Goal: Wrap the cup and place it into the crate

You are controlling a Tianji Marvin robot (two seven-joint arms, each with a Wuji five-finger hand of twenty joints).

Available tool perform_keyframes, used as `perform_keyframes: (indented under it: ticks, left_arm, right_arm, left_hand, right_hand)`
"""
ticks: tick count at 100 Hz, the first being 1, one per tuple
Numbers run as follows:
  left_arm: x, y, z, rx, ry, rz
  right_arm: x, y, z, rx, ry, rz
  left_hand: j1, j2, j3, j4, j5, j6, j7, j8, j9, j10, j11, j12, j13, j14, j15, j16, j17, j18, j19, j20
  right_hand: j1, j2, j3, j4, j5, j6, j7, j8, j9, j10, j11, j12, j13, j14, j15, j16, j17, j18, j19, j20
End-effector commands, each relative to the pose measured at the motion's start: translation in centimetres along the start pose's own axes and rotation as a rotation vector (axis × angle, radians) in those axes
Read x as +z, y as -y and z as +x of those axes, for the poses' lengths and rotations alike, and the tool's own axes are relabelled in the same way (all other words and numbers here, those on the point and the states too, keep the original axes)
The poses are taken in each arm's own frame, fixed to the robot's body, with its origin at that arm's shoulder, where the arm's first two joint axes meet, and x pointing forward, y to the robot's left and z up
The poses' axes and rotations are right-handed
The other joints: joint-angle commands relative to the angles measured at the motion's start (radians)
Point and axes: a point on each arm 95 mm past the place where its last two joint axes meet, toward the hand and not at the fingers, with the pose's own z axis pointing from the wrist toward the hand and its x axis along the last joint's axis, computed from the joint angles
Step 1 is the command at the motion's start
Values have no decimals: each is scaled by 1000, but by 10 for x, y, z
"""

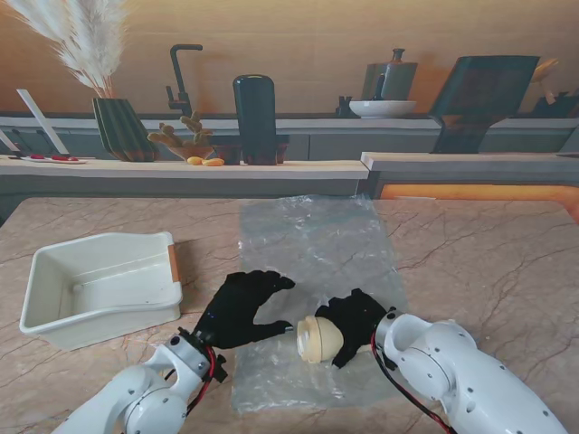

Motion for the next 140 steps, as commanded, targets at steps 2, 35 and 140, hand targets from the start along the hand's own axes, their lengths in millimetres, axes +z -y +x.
perform_keyframes:
  ticks: [2,35,140]
  left_arm:
    - [3,-7,2,-18,-6,-14]
    - [5,-16,-1,38,-51,-88]
    - [-29,-62,17,341,-139,-294]
  right_arm:
    - [-1,3,6,4,-15,-12]
    - [-5,-3,3,5,-26,-82]
    - [6,3,0,6,56,-14]
  left_hand:
    - [-20,-21,-8,10,18,-19,-13,-12,-31,-5,-7,-10,-39,-3,-17,-16,-18,-3,-24,-12]
    - [-4,-7,-33,13,4,-16,-19,-5,-49,-8,-1,-15,-37,-10,-5,-10,-12,-19,-13,-11]
    - [-38,34,-140,15,130,49,207,85,158,17,215,105,139,98,299,148,73,54,399,99]
  right_hand:
    - [-19,222,167,-9,7,-37,-25,-5,-50,22,-53,-30,-50,24,-92,-49,-34,50,-79,-24]
    - [-102,221,174,-68,-33,-33,-52,-2,-103,14,-130,-78,-133,30,-271,-155,-65,70,-236,-23]
    - [-160,210,198,-117,-92,-4,-129,-16,-180,32,-187,-123,-205,54,-321,-206,-89,69,-332,11]
